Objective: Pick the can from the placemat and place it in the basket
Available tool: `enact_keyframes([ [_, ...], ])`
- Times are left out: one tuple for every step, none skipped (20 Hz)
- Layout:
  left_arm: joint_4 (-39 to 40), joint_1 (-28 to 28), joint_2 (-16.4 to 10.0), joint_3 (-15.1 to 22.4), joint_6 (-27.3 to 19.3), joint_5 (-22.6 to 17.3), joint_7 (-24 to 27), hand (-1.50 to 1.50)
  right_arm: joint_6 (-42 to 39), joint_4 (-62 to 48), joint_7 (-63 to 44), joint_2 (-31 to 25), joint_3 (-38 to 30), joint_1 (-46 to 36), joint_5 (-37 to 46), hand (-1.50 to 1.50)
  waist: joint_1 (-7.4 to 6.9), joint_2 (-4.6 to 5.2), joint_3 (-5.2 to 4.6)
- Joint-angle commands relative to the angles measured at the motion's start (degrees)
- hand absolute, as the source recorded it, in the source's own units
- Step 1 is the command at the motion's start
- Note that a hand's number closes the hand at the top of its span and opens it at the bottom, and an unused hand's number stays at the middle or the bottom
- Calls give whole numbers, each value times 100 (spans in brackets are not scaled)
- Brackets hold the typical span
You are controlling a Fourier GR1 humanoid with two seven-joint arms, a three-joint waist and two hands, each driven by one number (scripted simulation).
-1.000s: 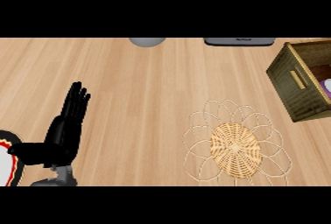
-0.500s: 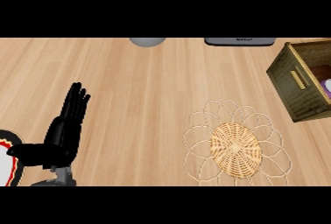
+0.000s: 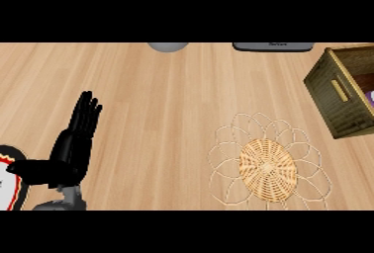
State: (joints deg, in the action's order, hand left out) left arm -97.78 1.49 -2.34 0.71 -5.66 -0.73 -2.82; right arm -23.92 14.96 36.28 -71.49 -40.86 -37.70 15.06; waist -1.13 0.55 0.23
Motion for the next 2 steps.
enact_keyframes([
  [69,-210,-27,6,94,17,320,0,-616,-254,177,-347,-129,45,-149,-150,-36,6,4],
  [17,-30,-65,-46,99,-60,52,0,-839,-275,197,-458,-148,43,-181,-150,-25,6,7],
])
